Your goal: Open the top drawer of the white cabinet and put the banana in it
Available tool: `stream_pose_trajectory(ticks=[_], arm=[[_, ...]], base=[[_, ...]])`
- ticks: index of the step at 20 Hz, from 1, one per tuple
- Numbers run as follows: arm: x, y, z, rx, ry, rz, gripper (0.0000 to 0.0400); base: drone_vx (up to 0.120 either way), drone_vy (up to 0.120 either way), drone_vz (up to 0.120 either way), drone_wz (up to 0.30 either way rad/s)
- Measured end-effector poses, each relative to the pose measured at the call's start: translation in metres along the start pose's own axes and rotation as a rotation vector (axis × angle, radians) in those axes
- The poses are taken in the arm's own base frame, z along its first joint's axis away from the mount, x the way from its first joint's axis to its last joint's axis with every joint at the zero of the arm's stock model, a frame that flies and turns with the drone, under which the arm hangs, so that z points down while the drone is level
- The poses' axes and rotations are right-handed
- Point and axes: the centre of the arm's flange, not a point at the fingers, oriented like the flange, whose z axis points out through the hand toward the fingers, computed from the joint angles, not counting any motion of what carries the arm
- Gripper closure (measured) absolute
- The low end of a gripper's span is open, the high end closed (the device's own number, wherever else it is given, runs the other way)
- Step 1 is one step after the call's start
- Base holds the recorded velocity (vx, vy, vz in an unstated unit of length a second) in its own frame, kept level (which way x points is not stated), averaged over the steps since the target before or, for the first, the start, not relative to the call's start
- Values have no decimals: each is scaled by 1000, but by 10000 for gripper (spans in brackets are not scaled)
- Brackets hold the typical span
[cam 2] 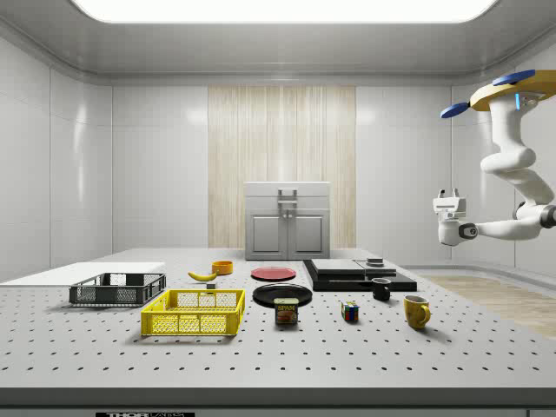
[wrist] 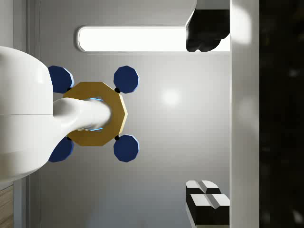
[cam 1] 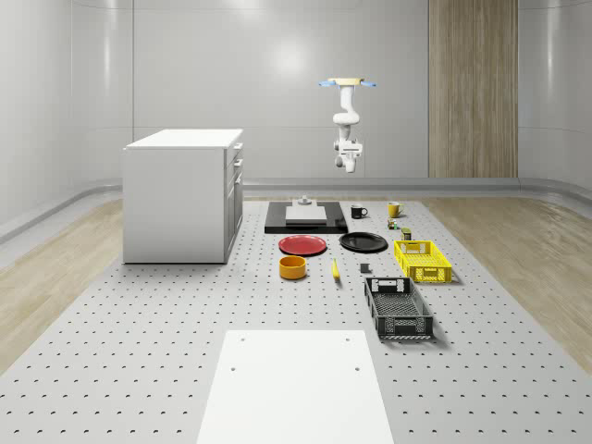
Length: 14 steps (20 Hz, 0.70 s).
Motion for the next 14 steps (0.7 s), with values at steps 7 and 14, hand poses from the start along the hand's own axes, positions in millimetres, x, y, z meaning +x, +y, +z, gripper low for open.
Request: stream_pose_trajectory(ticks=[7, 14], arm=[[-2, 2, -50, 4, 4, 0, 0], [-1, 1, -81, 8, 8, 0, 0]], base=[[0, 0, 0, 0], [0, 0, 0, 0]])
